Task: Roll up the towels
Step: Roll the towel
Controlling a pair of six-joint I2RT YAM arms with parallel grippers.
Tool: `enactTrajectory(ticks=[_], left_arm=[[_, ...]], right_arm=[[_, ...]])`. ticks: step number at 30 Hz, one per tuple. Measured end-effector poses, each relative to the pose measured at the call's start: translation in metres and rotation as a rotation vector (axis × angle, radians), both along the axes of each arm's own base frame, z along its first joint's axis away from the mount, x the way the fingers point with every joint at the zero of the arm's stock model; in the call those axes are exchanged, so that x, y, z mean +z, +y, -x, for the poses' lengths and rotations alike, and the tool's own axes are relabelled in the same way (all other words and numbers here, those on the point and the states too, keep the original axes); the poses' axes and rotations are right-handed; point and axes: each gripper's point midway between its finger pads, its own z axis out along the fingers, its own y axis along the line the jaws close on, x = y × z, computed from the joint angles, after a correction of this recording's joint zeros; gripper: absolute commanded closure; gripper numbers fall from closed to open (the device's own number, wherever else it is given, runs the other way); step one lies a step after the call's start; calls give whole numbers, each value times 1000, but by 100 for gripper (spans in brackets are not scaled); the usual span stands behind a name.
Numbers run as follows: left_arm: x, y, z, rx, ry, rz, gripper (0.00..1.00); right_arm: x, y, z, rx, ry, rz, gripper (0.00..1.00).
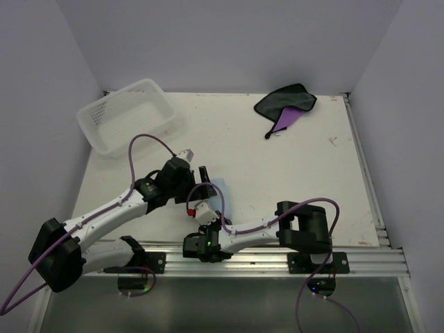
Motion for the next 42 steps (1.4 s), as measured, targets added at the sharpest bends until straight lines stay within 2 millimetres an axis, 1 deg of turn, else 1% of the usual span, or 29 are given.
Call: enactTrajectory(ticks=[2,3,6,8,10,17,20,24,27,31,34,38,42], left_arm=[[-3,6,-5,18,-7,-19,0],[-8,12,-9,34,-9,-49,0],[-38,34,-5,56,49,-155,0],[-48,44,-1,63,75,-194,1],[-51,48,-1,66,78,-206,0],[-46,47,-3,65,68,-192,0],[-34,43,-7,65,43,-168,0],[-8,35,-16,64,-20,-110,1],[0,28,-17,49,-33,-77,1],[-2,23,-13,24,-20,-67,1],[-6,14,-7,-10,-8,-71,0],[-17,5,-1,-49,23,-90,0],[-26,3,1,-60,45,-109,1]], right_arm=[[1,1,0,2,-13,-14,70],[2,4,0,4,-21,-29,70],[2,12,1,11,-34,-67,70],[2,15,1,12,-36,-85,70],[2,18,1,11,-38,-99,70],[2,22,1,12,-38,-116,69],[2,24,1,13,-37,-123,69],[2,27,1,14,-34,-133,68],[3,29,1,16,-31,-140,66],[3,31,2,17,-28,-145,64],[3,32,2,17,-27,-150,64],[3,35,2,19,-24,-158,64],[3,38,2,21,-24,-159,64]])
